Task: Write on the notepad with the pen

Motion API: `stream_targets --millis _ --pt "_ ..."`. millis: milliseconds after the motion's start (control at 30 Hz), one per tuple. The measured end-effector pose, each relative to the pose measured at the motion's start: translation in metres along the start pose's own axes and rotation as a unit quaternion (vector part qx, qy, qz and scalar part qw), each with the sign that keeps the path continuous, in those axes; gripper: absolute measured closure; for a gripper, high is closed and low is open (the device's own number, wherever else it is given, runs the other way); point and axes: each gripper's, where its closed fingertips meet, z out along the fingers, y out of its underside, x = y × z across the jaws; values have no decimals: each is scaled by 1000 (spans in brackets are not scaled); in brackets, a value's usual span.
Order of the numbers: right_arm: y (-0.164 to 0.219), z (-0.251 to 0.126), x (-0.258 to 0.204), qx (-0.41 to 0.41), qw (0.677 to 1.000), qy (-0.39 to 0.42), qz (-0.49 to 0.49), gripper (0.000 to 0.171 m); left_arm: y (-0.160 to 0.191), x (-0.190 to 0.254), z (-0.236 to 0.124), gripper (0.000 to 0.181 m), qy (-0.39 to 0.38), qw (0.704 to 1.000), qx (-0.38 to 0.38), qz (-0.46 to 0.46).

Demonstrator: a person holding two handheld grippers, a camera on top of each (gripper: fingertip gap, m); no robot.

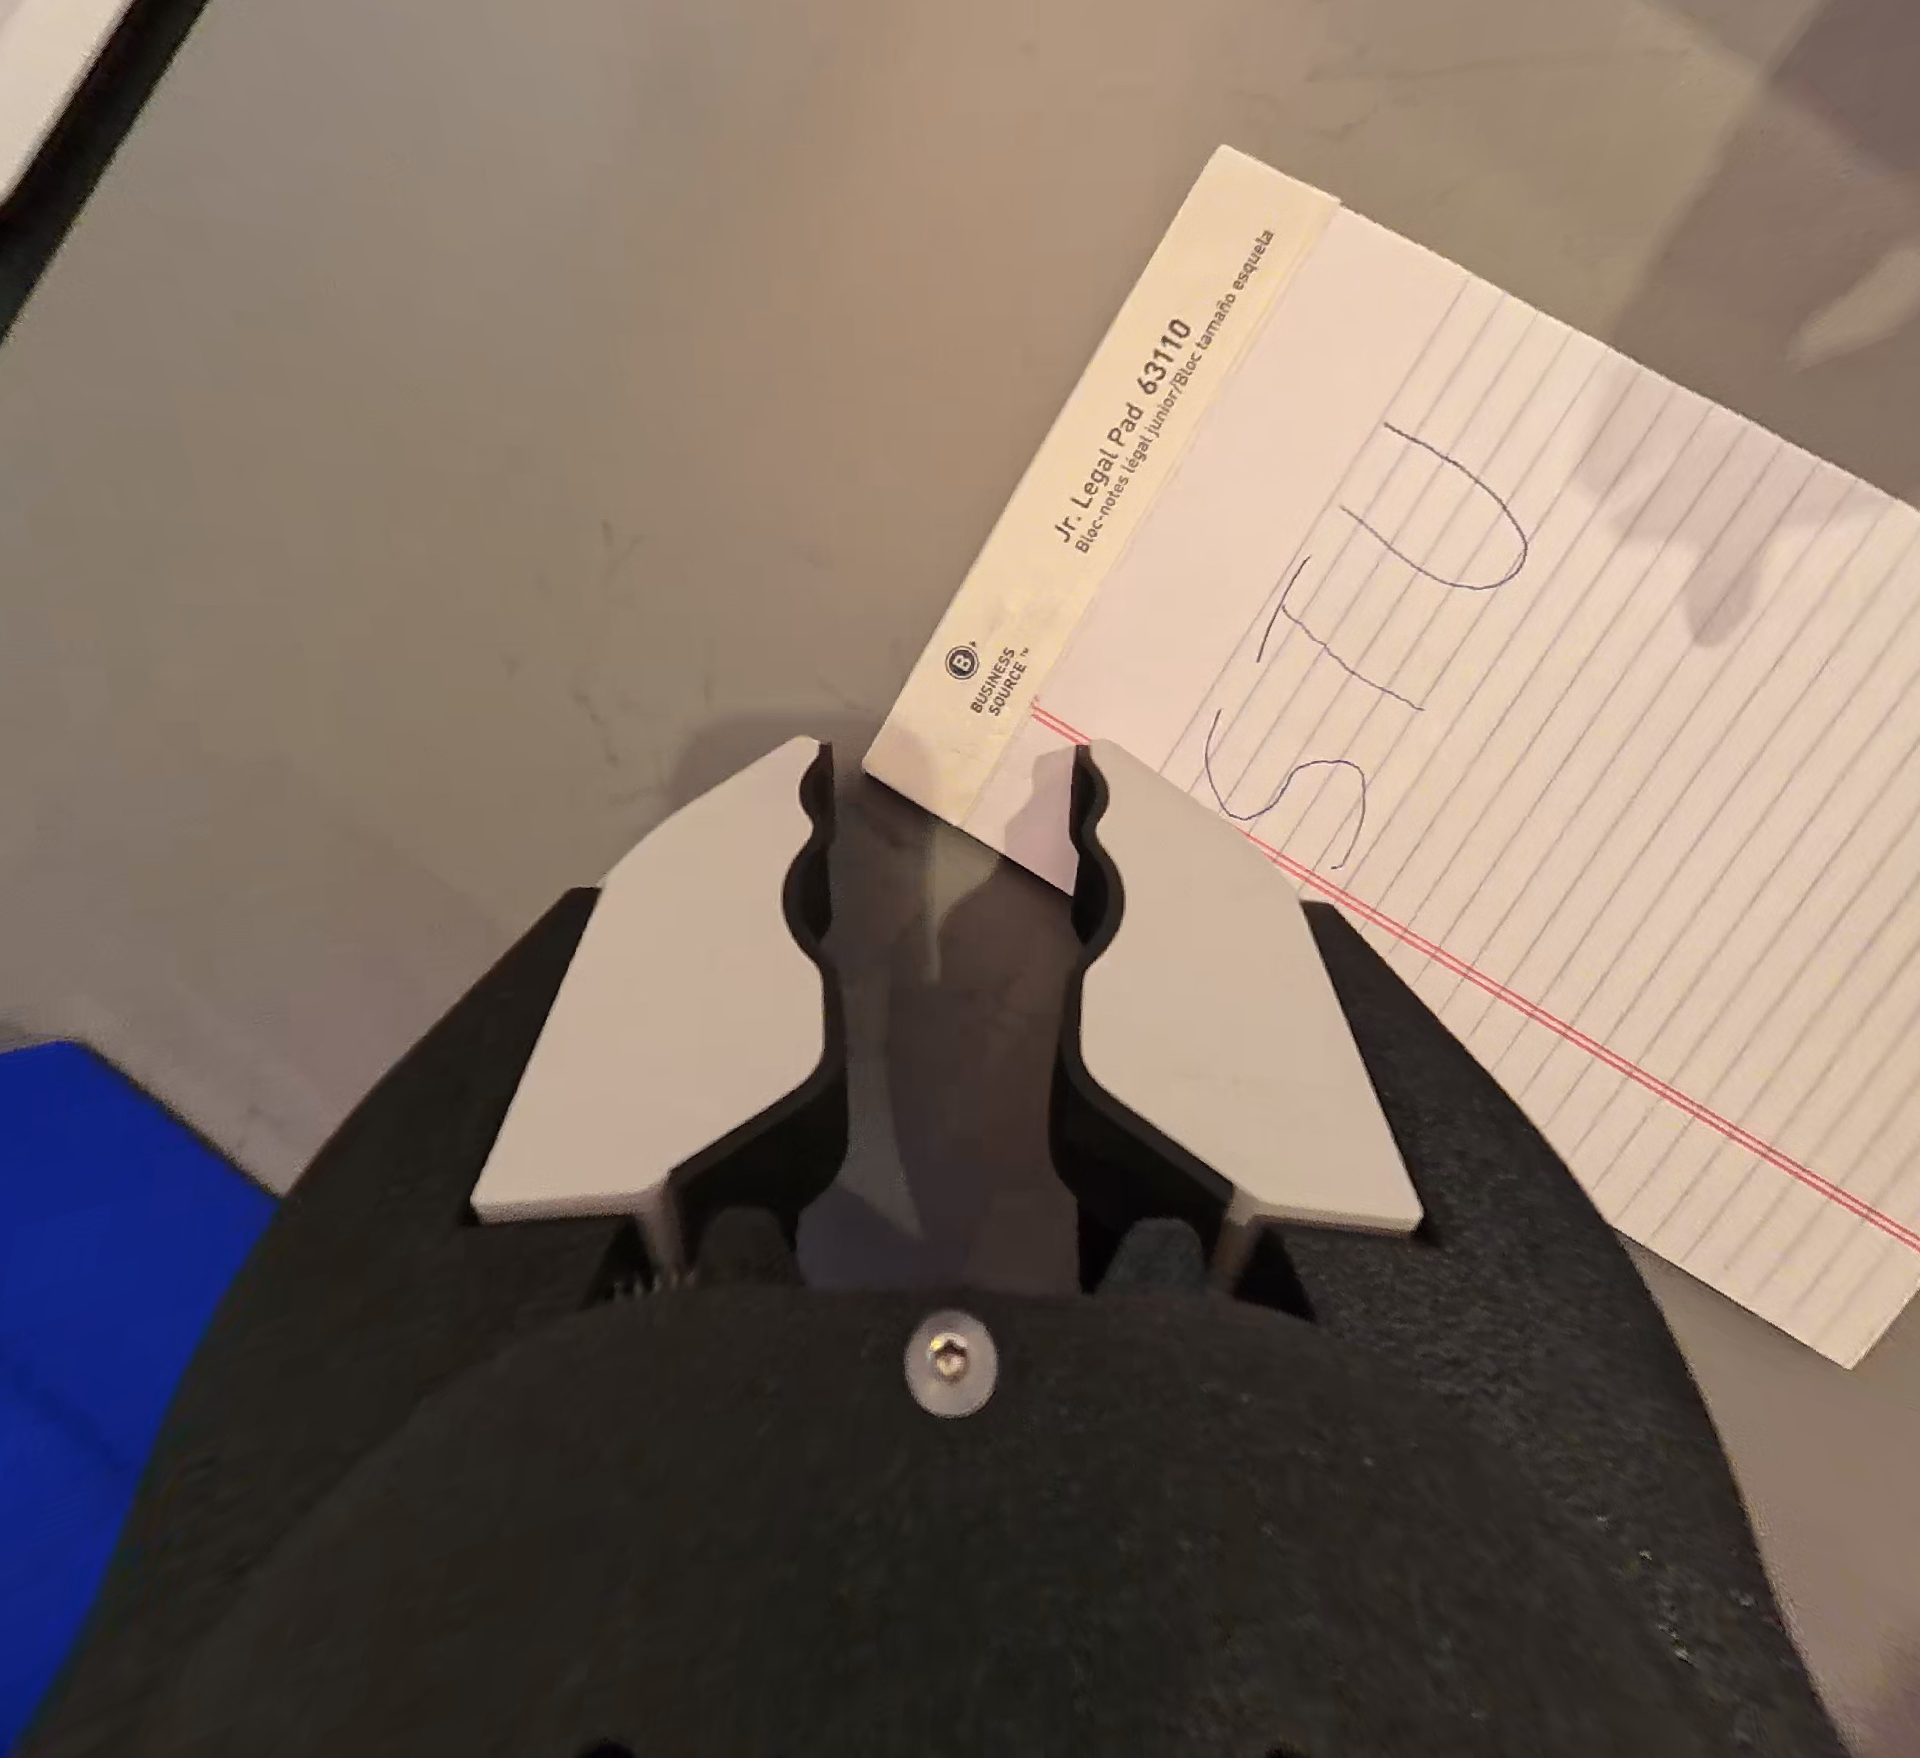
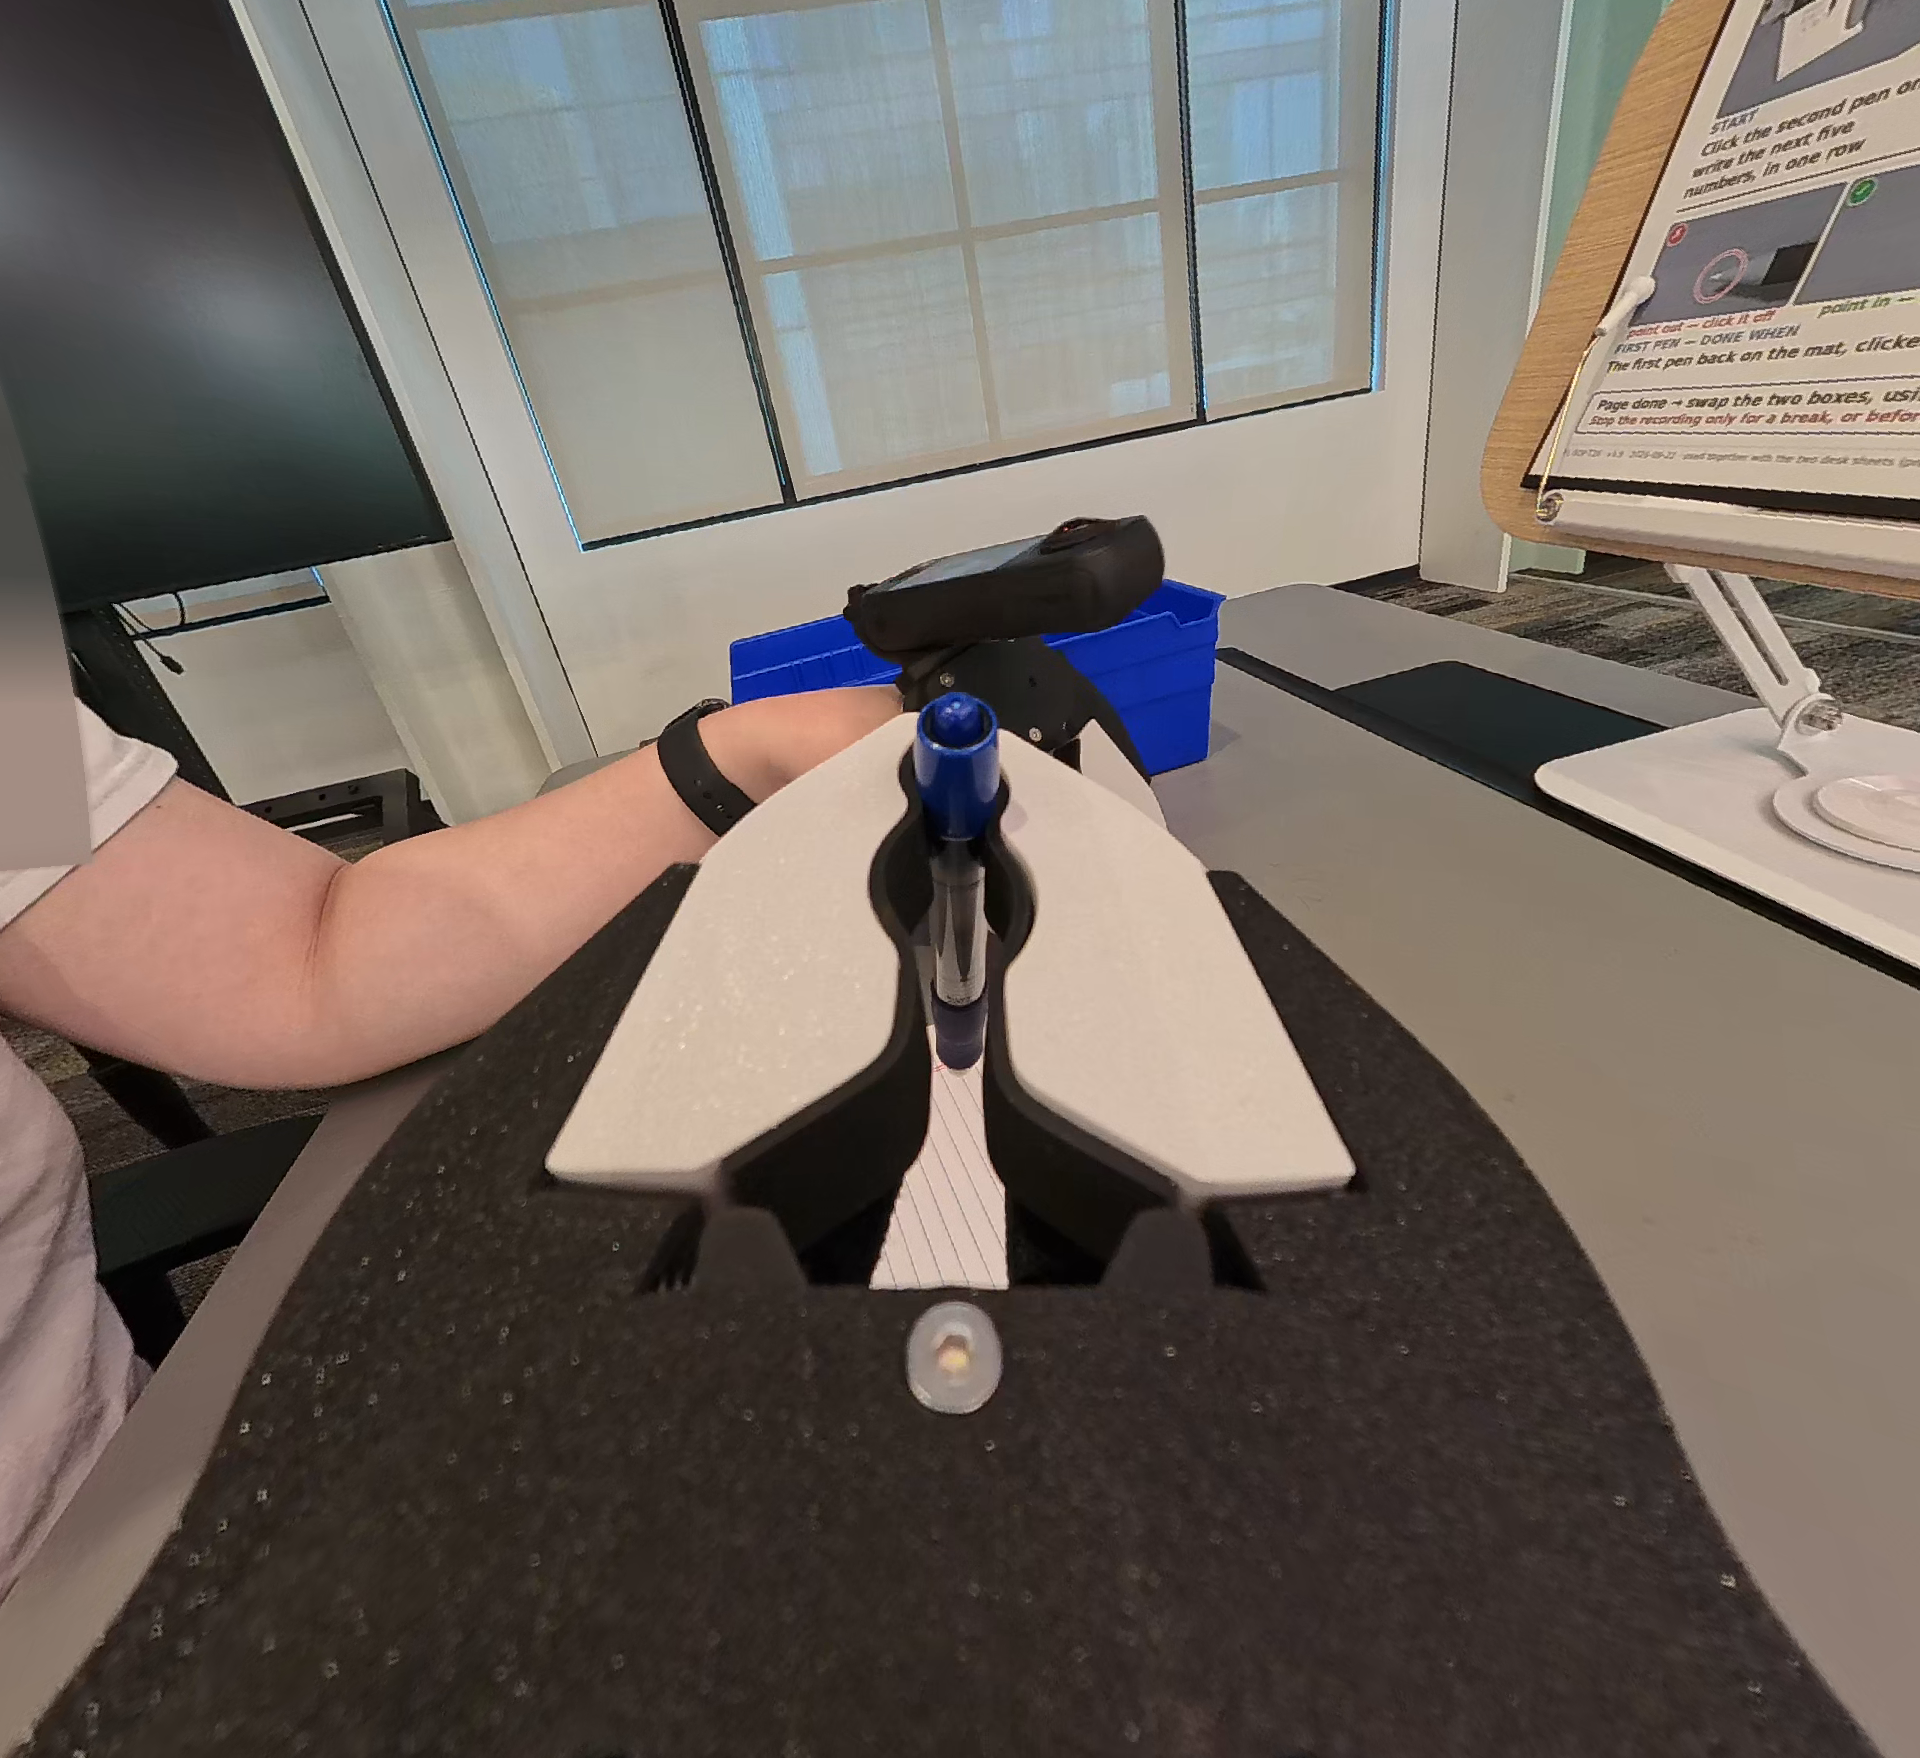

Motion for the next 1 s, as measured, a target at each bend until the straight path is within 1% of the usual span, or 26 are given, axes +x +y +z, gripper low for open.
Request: stream_targets --millis 167,267,400,1000 --pt "0 -1 1 1 1000 0 4 167 1 0 1 138 11 1000 5 -19" --pt "0 0 0 -1 1000 -1 3 167 3 -1 2 136 25 999 11 -46" --pt "0 0 0 1 1000 0 2 167 4 0 3 138 52 994 19 -92" --pt "2 1 1 0 1000 -1 6 167 3 -1 4 140 47 993 33 -101"
